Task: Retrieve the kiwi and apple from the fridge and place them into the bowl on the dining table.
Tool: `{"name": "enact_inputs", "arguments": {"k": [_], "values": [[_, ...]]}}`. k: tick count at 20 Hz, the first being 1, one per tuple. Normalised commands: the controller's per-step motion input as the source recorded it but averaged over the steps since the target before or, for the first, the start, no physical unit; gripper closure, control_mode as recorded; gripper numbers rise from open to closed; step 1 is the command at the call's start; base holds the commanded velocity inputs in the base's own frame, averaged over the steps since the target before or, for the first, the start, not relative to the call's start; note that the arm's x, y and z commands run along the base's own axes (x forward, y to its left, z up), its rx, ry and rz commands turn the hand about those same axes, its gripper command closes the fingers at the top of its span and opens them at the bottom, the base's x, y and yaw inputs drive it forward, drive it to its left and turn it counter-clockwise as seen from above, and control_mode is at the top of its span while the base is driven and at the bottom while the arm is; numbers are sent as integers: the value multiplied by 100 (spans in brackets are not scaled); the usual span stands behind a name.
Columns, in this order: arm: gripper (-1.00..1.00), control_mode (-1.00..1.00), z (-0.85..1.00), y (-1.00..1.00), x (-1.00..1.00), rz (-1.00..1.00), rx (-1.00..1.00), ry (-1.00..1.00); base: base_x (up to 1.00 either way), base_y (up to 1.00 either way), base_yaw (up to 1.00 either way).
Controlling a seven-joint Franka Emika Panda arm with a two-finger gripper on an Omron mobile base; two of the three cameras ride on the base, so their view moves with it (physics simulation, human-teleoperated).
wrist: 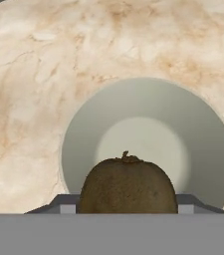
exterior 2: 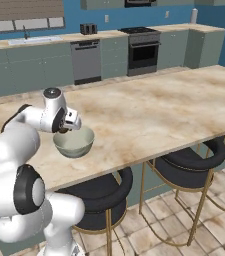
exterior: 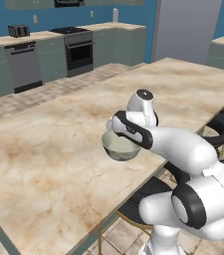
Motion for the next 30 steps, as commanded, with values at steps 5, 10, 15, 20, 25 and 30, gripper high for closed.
{"name": "enact_inputs", "arguments": {"k": [5,10,15,20,25,30], "values": [[100,-100,-32,0,19,0,0,0,0,0,0],[100,-100,-32,0,13,0,0,0,0,0,0],[100,-100,-32,0,8,0,0,0,0,0,0],[100,-100,-24,-2,4,0,0,0,0,0,0],[100,-100,-19,0,12,0,0,0,0,0,0],[-100,-100,-12,-5,31,0,0,0,0,0,0]]}}
